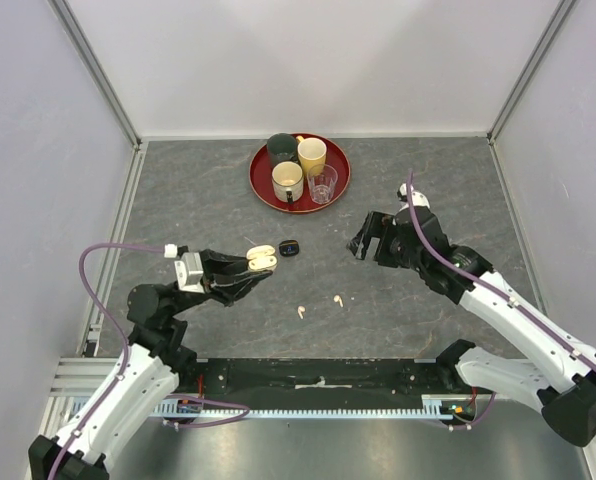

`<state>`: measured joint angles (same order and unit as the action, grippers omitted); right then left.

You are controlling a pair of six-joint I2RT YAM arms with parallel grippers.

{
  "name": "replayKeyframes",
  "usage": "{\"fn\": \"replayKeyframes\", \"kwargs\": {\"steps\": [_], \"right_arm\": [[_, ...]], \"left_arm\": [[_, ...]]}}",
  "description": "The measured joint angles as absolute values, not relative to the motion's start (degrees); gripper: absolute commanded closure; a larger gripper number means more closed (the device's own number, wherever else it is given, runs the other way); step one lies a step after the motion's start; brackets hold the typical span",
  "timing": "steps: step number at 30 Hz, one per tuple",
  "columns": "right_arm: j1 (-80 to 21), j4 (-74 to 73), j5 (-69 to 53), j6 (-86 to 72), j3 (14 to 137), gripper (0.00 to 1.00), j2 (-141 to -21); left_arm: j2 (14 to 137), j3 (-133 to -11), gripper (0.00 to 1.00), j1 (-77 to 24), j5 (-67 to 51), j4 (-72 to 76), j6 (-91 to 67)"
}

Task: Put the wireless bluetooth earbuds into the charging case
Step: Pick up the earbud from the center of the board.

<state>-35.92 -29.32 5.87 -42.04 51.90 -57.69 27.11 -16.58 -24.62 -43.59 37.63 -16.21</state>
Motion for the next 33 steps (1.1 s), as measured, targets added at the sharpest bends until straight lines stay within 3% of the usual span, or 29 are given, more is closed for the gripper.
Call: {"fn": "replayKeyframes", "kwargs": {"steps": [7, 9, 13, 24, 33], "right_arm": [[-35.9, -30.0, 4.6, -39.8, 50.4, 0.26, -60.4], [-35.9, -30.1, 4.1, -39.1, 50.4, 0.38, -62.0], [-35.9, -29.9, 3.2, -38.0, 49.7, 0.45, -63.4], [-37.1, -26.8, 0.3, -35.7, 47.2, 0.48, -72.8], [-47.1, -25.7, 1.8, -28.4, 48.8, 0.41, -83.2]], "left_arm": [[22.2, -16.6, 0.98, -24.6, -43.3, 31.5, -16.2], [20.1, -16.6, 0.98, -24.6, -42.6, 29.3, -16.2], [16.8, -16.6, 0.98, -24.6, -42.0, 24.5, -16.2], [12.8, -16.3, 0.98, -24.6, -40.4, 17.7, -16.0], [16.1, -15.6, 0.98, -24.6, -40.4, 17.8, -15.9]]}}
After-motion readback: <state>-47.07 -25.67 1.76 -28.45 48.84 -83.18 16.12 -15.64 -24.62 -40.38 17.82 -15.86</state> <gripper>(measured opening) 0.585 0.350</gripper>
